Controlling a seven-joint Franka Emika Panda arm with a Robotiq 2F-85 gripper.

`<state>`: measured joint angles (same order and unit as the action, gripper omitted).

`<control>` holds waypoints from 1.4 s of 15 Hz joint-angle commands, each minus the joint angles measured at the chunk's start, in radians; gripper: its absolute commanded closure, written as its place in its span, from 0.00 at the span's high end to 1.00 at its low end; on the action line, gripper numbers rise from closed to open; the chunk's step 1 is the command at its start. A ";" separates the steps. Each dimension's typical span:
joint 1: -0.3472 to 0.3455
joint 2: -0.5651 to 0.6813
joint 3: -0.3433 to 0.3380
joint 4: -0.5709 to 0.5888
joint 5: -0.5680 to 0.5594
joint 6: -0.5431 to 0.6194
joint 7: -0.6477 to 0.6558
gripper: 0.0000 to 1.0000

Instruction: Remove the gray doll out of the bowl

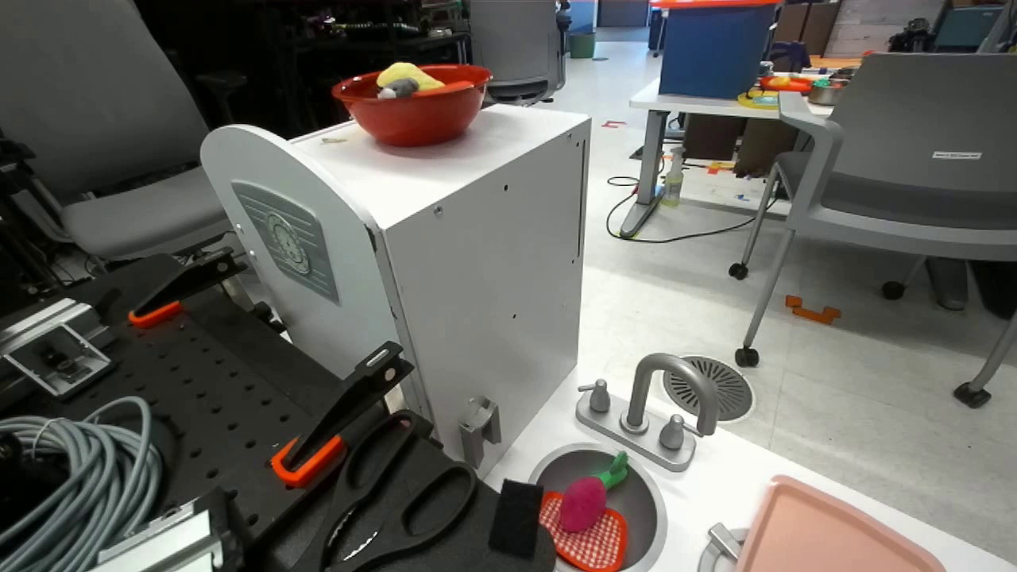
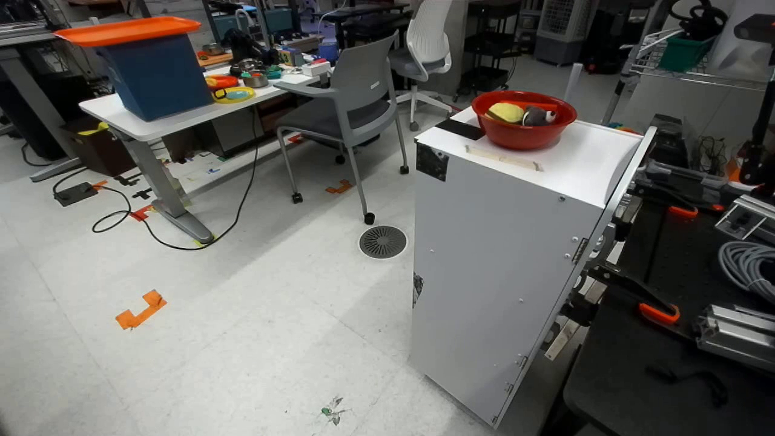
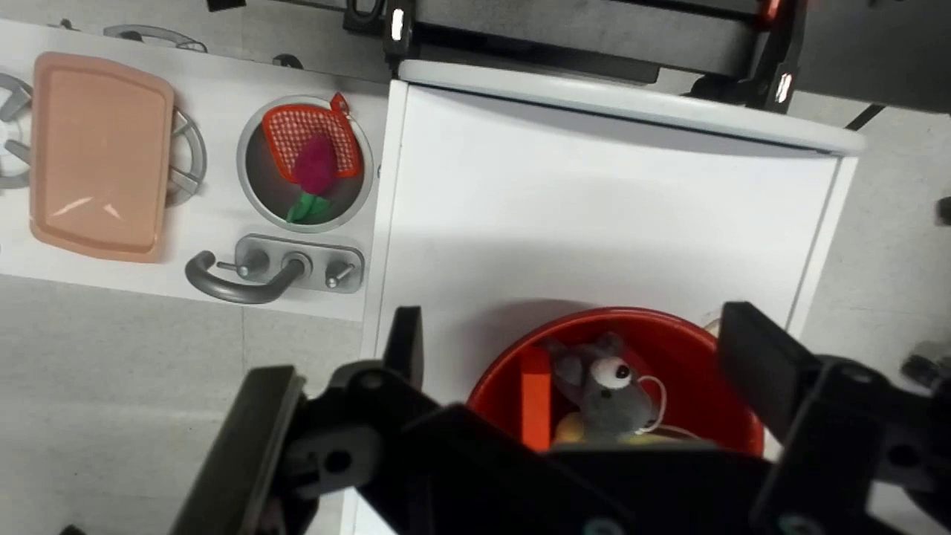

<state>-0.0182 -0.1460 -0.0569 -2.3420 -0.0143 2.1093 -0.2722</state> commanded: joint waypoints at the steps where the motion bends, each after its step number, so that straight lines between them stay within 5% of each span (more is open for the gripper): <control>1: -0.010 0.085 0.013 0.097 -0.059 -0.026 0.111 1.00; 5: 0.011 0.105 0.040 0.114 -0.126 0.003 0.170 1.00; 21: 0.033 0.172 0.068 0.097 -0.037 0.007 0.137 1.00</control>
<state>0.0165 0.0255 0.0090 -2.2466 -0.0517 2.1184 -0.1356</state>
